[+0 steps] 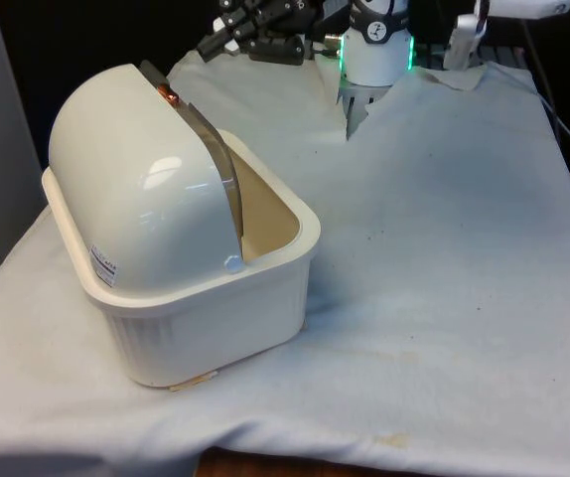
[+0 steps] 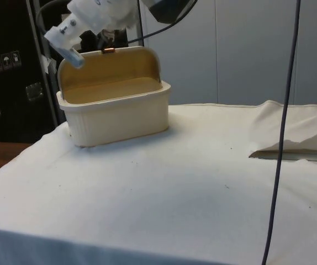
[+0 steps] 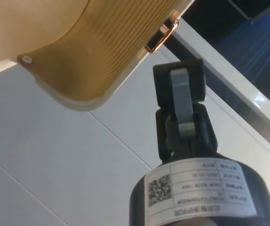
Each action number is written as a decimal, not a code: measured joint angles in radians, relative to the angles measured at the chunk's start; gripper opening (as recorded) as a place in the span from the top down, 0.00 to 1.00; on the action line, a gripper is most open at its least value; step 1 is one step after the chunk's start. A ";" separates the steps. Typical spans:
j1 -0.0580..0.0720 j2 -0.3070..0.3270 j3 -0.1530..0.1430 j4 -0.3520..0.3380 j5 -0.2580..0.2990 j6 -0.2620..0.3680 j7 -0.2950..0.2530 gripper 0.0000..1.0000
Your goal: Open the lid, then close it.
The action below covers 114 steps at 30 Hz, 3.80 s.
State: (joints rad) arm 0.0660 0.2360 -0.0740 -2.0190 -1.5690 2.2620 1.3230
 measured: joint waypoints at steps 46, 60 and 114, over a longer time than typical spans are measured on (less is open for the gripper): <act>-0.013 0.088 -0.019 0.195 0.232 0.078 0.014 1.00; -0.015 0.095 -0.049 0.210 0.309 0.132 0.022 1.00; -0.037 0.077 -0.145 0.193 0.609 0.280 0.015 1.00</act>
State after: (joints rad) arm 0.0290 0.3130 -0.2190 -1.8260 -0.9600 2.5420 1.3380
